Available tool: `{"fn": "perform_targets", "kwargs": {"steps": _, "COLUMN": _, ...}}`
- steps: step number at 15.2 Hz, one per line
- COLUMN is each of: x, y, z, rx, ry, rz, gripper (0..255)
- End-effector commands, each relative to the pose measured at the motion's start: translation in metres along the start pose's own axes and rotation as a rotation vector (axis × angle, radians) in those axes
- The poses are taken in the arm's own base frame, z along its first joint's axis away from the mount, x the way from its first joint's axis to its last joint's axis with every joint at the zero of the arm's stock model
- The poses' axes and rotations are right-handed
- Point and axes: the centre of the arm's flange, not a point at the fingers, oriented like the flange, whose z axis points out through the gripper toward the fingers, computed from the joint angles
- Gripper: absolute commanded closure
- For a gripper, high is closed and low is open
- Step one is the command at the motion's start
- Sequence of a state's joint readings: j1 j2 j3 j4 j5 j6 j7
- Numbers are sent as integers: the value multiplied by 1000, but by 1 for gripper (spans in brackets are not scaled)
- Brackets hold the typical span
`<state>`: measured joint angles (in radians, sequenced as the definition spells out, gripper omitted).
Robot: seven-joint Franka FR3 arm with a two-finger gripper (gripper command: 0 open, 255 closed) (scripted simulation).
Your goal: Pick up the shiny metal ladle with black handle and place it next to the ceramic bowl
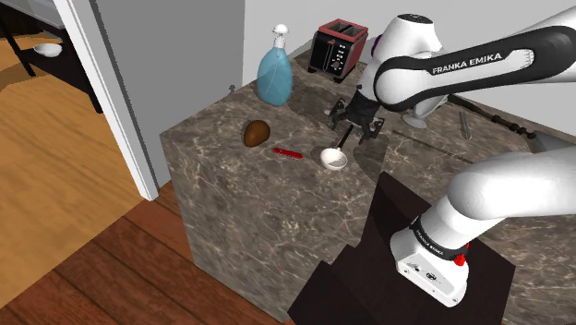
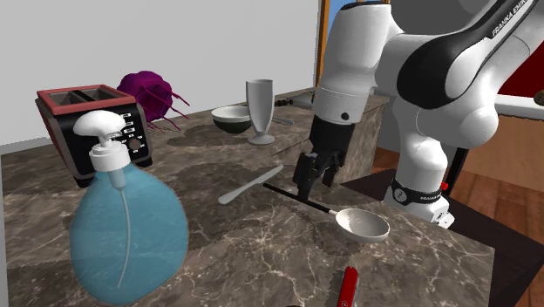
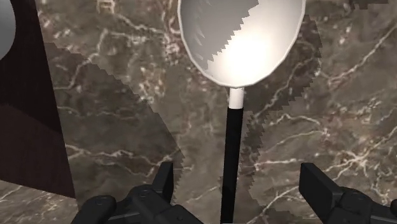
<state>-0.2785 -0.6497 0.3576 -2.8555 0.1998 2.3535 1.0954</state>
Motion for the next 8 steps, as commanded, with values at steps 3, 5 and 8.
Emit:
{"fn": "perform_targets", "kwargs": {"steps": 3, "x": 1, "y": 0, "z": 22, "rx": 2, "ry": 2, "rz": 15, "gripper": 0}}
{"fn": "perform_targets", "kwargs": {"steps": 5, "x": 1, "y": 0, "z": 33, "rx": 2, "ry": 2, "rz": 15, "gripper": 0}}
{"fn": "perform_targets", "kwargs": {"steps": 8, "x": 1, "y": 0, "z": 36, "rx": 2, "ry": 2, "rz": 15, "gripper": 0}}
